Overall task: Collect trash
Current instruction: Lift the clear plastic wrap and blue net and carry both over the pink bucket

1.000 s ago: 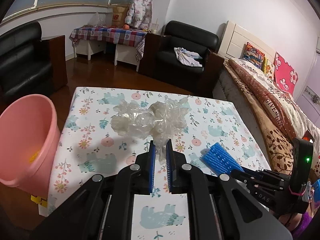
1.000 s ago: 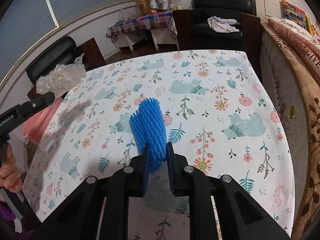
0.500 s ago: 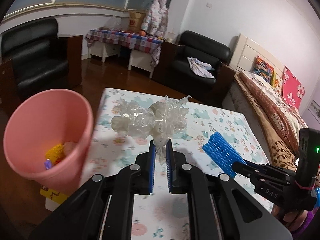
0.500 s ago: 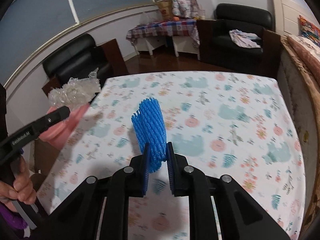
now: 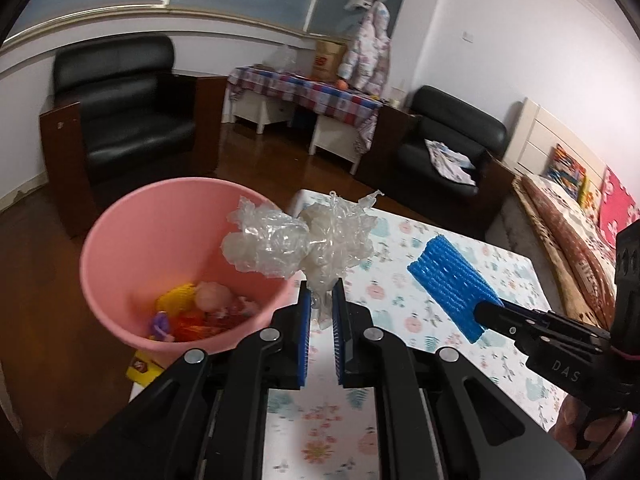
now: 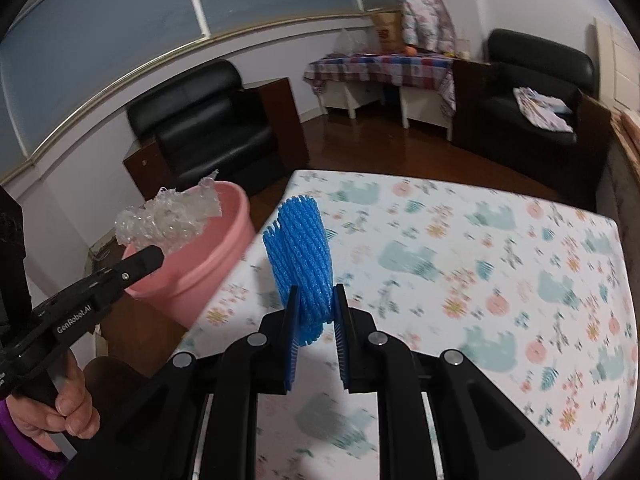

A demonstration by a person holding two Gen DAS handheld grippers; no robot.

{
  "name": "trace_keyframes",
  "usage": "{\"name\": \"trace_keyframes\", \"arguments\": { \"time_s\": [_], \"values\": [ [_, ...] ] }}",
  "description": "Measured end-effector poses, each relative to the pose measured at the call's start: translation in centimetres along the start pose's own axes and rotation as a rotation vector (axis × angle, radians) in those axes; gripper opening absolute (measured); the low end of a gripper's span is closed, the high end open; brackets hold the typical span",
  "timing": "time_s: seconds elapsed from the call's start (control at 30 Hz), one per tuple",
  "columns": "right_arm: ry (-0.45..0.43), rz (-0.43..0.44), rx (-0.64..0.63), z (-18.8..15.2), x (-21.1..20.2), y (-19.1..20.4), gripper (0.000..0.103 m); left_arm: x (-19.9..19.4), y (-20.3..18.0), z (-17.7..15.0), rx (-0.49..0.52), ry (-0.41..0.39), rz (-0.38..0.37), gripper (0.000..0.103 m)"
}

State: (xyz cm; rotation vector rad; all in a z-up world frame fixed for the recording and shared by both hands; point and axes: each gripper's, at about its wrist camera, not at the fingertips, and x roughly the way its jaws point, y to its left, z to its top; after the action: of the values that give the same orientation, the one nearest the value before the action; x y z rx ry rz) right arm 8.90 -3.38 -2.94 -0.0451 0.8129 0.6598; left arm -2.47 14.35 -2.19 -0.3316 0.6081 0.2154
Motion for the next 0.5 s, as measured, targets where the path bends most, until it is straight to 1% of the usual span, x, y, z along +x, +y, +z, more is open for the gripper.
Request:
{"name": "trace_keyframes", "arguments": {
  "time_s": [0.5],
  "values": [
    [0.003,0.042,-0.148,2.9,3.1,8.2,0.015,-1.2,5.7,0.5,-0.097,-0.026,0.107,0.009]
  ]
}}
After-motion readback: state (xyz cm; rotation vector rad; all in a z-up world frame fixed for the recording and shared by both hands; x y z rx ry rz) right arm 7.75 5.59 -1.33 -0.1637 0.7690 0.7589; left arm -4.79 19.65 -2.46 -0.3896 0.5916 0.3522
